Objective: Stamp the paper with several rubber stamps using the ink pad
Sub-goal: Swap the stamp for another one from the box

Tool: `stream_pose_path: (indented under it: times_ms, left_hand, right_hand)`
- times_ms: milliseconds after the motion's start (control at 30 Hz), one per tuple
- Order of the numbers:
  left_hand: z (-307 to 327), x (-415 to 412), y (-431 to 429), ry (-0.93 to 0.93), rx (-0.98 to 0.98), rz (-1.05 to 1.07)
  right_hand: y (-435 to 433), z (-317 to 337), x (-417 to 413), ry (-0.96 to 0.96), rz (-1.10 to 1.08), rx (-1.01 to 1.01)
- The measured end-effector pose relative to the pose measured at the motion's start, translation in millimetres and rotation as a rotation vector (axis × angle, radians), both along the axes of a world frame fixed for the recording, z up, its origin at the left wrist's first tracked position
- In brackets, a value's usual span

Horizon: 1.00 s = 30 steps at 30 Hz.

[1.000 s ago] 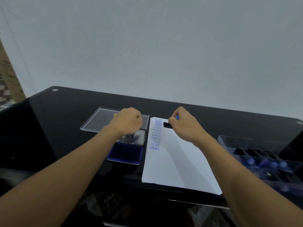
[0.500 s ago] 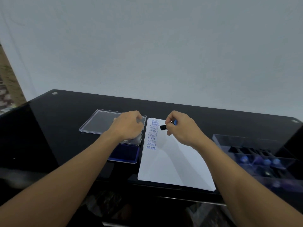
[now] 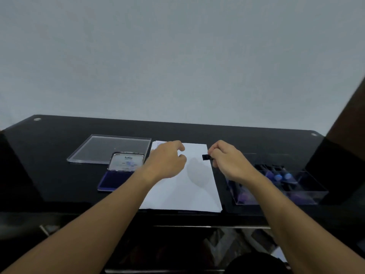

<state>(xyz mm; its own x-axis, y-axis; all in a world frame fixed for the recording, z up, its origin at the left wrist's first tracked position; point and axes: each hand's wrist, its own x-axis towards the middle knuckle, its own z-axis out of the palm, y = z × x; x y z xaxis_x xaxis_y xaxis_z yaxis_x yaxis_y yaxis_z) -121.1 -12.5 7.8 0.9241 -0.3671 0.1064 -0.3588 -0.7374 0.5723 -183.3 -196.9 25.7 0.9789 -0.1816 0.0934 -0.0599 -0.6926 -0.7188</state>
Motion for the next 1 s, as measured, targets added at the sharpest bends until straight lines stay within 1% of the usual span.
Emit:
stream_pose_path:
  times_ms: [233,433,633,733,800,900,1000]
  left_hand:
    - [-6,-16,-46,-0.007,-0.002,-0.079]
    - [-12,-30,-74,-0.010,0.011,-0.143]
    - [-17,-38,-95,0.000,-0.017,-0.184]
    - [-22,-41,-106,0.004,-0.030,-0.195]
    - [-27,-42,-113,0.009,-0.036,-0.199]
    - [-34,-44,-121,0.015,-0.047,-0.205]
    - [-39,-46,-126,0.006,-0.013,-0.221]
  right_hand:
    - [-62,-3,-23,0.046,-0.097,-0.047]
    - [-94,-12,-40,0.005,-0.197,-0.175]
    - [-105,-25,-48,0.076,-0.226,-0.273]
    - [-104,-31,-50,0.119,-0.234,-0.366]
    - [-103,-35,-48,0.125,-0.244,-0.416]
    - [-98,-38,-47,0.138,-0.247,-0.433]
    - [-96,-41,-47,0.137,-0.257,-0.482]
